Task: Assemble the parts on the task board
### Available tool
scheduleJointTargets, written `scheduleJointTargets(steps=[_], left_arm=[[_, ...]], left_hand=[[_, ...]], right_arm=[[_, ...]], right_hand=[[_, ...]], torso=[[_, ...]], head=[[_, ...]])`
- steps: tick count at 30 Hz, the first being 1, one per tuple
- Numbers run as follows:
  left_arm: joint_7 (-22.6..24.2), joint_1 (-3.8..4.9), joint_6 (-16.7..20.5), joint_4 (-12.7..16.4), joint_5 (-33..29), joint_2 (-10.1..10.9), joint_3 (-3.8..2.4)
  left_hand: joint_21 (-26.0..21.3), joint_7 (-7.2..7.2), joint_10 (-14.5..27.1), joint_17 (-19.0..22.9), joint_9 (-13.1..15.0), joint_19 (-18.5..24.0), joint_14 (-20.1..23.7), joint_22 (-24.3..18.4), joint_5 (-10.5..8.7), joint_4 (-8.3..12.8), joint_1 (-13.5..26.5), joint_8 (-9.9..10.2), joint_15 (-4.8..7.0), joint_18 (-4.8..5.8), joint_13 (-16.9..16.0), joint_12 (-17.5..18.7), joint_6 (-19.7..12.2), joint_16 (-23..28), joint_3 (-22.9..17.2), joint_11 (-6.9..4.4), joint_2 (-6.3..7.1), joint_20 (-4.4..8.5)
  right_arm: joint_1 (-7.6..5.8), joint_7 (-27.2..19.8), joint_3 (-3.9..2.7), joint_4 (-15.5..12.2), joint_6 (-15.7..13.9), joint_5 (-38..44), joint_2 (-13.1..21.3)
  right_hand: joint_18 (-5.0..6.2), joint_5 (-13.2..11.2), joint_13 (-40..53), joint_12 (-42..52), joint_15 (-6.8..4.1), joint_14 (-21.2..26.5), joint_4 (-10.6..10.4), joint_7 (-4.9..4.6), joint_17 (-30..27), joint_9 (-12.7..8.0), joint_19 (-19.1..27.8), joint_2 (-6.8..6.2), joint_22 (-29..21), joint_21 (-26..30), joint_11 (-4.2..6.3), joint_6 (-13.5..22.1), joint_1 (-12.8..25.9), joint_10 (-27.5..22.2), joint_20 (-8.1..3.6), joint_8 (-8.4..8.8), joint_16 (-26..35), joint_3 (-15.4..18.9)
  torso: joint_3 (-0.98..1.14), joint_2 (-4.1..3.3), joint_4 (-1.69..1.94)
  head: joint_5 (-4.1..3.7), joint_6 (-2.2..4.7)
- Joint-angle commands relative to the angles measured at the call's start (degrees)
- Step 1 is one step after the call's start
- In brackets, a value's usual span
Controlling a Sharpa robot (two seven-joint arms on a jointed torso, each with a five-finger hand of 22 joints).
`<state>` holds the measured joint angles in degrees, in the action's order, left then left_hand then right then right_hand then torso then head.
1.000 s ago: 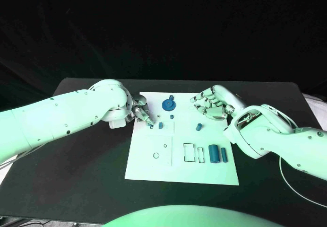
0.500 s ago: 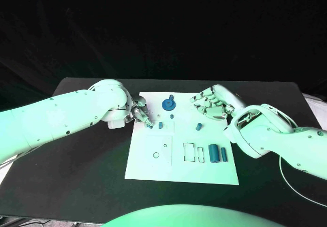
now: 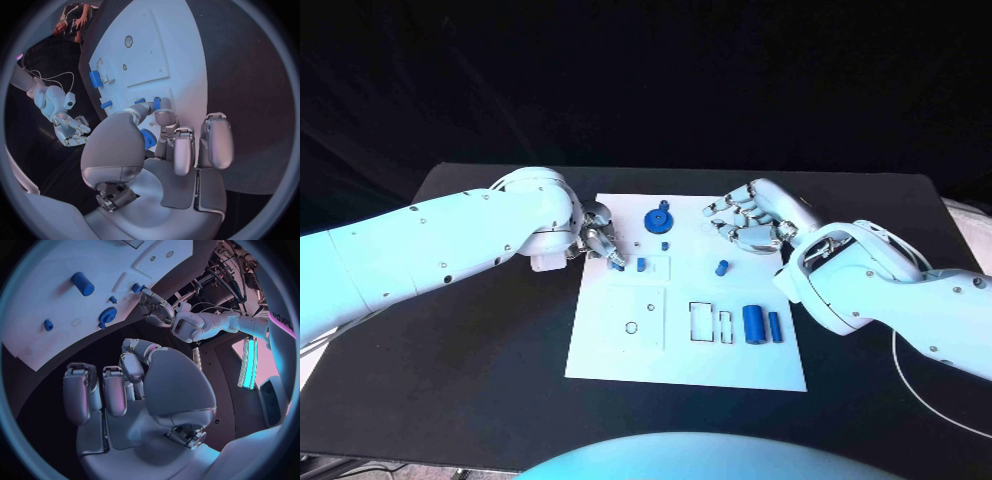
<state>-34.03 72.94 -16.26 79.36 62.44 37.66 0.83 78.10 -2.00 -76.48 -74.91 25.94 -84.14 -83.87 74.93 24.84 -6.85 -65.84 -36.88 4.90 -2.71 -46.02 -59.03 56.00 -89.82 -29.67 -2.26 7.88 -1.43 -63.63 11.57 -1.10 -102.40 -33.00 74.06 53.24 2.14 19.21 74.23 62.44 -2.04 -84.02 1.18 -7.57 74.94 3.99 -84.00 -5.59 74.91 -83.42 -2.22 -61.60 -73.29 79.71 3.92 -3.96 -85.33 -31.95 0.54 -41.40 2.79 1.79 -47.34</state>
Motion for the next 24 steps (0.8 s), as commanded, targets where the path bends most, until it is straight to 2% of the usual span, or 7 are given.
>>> scheduleJointTargets(steps=[1,7,16,19,21,24], left_arm=[[-1.60,-0.37,-2.45,-0.14,-0.20,-0.59,0.38],[-2.91,-0.36,-4.06,-0.66,-0.53,-1.25,0.65],[-4.60,-0.36,-4.27,-1.26,-0.87,-2.13,0.81],[-5.14,-0.36,-3.84,-1.53,-0.89,-2.42,0.83],[-5.37,-0.36,-3.76,-1.68,-0.90,-2.55,0.84],[-5.60,-0.36,-3.95,-1.78,-0.71,-2.65,0.84]], left_hand=[[0.13,0.06,-0.42,-15.09,-0.07,-3.20,-6.13,11.12,0.24,8.39,0.12,-0.10,0.33,0.35,-0.19,-0.25,0.39,-0.18,-8.87,-0.02,-0.34,0.35],[-0.05,0.09,-0.54,-15.09,-0.06,-3.17,-6.13,11.08,0.32,8.17,0.75,-0.12,0.33,0.32,-0.31,-0.33,0.44,-0.18,-8.88,-0.02,-0.68,0.37],[0.66,0.49,-1.46,-15.09,-0.08,-3.37,-6.13,11.41,-0.11,6.51,3.51,-0.26,0.46,0.47,-2.21,-1.76,1.31,-0.18,-6.94,-0.26,-2.77,0.47],[0.67,0.63,-1.50,-15.09,-0.17,-3.39,-6.13,11.46,-1.97,6.07,4.03,-0.15,0.52,0.48,-2.45,-1.92,1.48,-0.18,-5.87,-0.34,-3.74,0.52],[0.72,0.69,-1.51,-15.09,-0.26,-3.41,-6.13,11.50,-4.09,5.86,4.22,-0.03,0.55,0.49,-2.63,-2.03,1.55,-0.18,-5.24,-0.38,-4.31,0.55],[0.84,0.72,-1.49,-15.09,-0.35,-3.44,-6.13,11.58,-5.90,5.63,4.54,0.08,0.55,0.52,-2.82,-2.12,1.67,-0.18,-4.42,-0.38,-4.52,0.56]], right_arm=[[0.04,-0.52,0.00,-0.10,0.56,0.24,-0.04],[0.04,-0.62,0.00,-0.15,0.53,0.28,-0.03],[0.03,-0.64,0.00,-0.25,0.55,0.29,0.02],[0.03,-0.65,0.00,-0.28,0.57,0.29,0.04],[0.03,-0.64,0.00,-0.31,0.65,0.29,0.05],[0.03,-0.56,0.00,-0.26,1.12,0.29,0.06]], right_hand=[[0.55,0.21,-0.07,-0.27,0.08,-4.55,0.25,-0.06,8.71,-0.03,-0.35,-0.07,3.51,0.19,-0.09,-0.09,0.02,-0.26,0.11,0.12,0.30,0.12],[0.55,0.29,-0.09,-0.30,0.08,-4.54,0.27,-0.06,8.68,-0.03,-0.35,-0.09,3.49,0.20,-0.09,-0.09,0.02,-0.28,0.11,0.12,0.32,0.16],[0.55,0.29,-0.09,-0.30,0.08,-4.54,0.27,-0.06,8.68,-0.03,-0.35,-0.09,3.49,0.20,-0.09,-0.09,0.02,-0.28,0.11,0.12,0.32,0.16],[0.55,0.29,-0.09,-0.30,0.08,-4.54,0.27,-0.06,8.68,-0.03,-0.35,-0.09,3.49,0.20,-0.09,-0.09,0.02,-0.28,0.11,0.12,0.32,0.16],[0.56,0.30,-0.11,-0.33,0.08,-4.54,0.27,-0.07,8.65,-0.03,-0.34,-0.10,3.47,0.22,-0.09,-0.09,0.02,-0.29,0.11,0.12,0.35,0.17],[0.60,0.34,-0.22,-0.53,0.09,-4.49,0.28,-0.07,8.43,-0.03,-0.25,-0.11,3.31,0.31,-0.09,-0.09,0.03,-0.38,0.11,0.12,0.52,0.18]], torso=[[0.04,0.00,-0.02],[0.10,0.04,-0.06],[0.03,-0.02,-0.06],[0.04,0.00,-0.08],[0.03,0.01,-0.05],[0.01,0.00,-0.04]], head=[[0.06,-0.10],[0.10,-0.18],[0.01,-0.17],[0.02,-0.12],[-0.02,-0.17],[-0.08,-0.16]])
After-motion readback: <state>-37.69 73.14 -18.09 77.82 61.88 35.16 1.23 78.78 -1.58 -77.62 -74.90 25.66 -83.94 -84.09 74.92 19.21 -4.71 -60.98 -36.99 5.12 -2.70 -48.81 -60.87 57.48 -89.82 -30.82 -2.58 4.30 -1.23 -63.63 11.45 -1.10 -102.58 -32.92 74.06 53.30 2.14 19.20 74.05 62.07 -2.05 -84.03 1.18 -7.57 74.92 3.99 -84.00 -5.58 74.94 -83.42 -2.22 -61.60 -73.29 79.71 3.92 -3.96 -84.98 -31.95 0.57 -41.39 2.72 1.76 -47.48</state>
